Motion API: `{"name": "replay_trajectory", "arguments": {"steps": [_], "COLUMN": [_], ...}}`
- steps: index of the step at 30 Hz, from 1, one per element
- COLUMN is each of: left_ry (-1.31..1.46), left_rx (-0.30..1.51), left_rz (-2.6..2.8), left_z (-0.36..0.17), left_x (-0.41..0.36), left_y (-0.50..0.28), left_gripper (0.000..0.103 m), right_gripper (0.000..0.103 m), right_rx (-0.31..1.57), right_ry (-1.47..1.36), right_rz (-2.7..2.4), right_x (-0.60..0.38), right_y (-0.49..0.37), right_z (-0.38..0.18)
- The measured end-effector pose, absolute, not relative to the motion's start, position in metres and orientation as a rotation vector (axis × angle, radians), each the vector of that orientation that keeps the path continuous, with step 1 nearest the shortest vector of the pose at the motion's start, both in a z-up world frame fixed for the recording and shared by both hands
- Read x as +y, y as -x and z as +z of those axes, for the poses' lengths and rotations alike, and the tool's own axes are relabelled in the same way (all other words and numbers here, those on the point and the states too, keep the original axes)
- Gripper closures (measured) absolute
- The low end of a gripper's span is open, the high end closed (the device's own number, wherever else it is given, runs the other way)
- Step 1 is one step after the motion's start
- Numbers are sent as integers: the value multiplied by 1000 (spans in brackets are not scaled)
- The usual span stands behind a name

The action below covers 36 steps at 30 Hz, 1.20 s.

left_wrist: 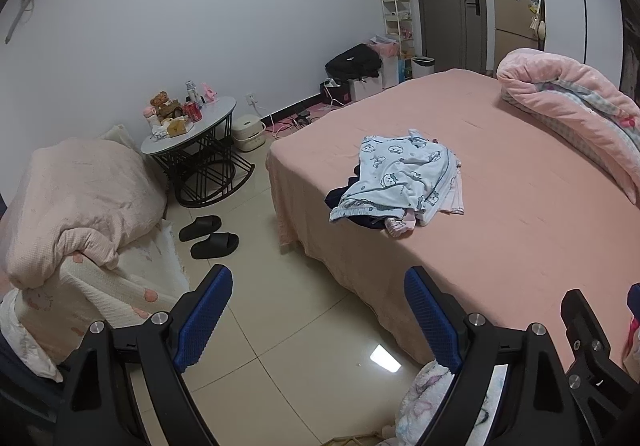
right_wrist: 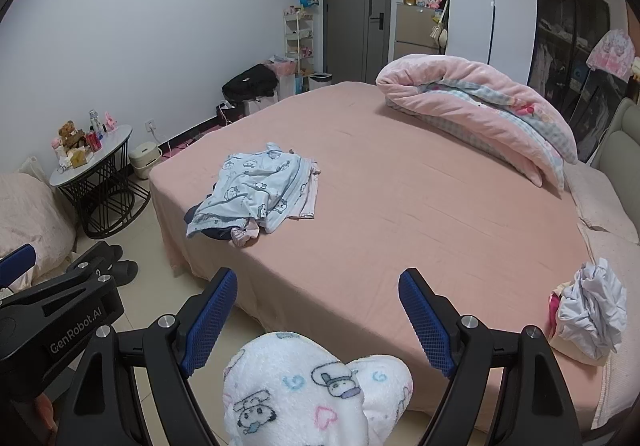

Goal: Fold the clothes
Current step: 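Move both grippers toward the pile of clothes on the bed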

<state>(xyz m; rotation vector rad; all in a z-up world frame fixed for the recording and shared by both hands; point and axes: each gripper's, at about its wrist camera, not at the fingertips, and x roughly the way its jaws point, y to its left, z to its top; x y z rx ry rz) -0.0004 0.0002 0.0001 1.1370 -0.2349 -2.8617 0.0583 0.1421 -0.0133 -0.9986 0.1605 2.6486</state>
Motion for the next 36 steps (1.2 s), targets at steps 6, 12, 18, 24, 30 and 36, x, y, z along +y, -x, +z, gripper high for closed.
{"name": "replay_trajectory", "arguments": {"steps": [6,12,18,24,30,36], "left_ry": [-1150,-1158,-1181,-1210,-1220,-1237], "left_rx": [-252,-265,-294,-305,-302,-313], "left_rz": [-2869,-2880,-2876,-2872,-2866,-2858], "left_z": [1,2,3,12,19,22], "left_x": [4,12,29,44,57,73], "left_y": [6,13,30,56,83,112], "left_gripper": [15,15,15,15,15,15], "right_gripper": [20,20,20,20,20,20], "right_rx": [167,173,183,192,185,186], "right_ry": [1005,1012,1050,1088,1114,1148], "right_rz": [2651,2654,2636,2617,2613,2627], "right_x": [140,137,155,172,187,200], "right_y": [-54,-50,-27,-5,21,50], "right_z": [-11,-9,-5,0,8,10]}}
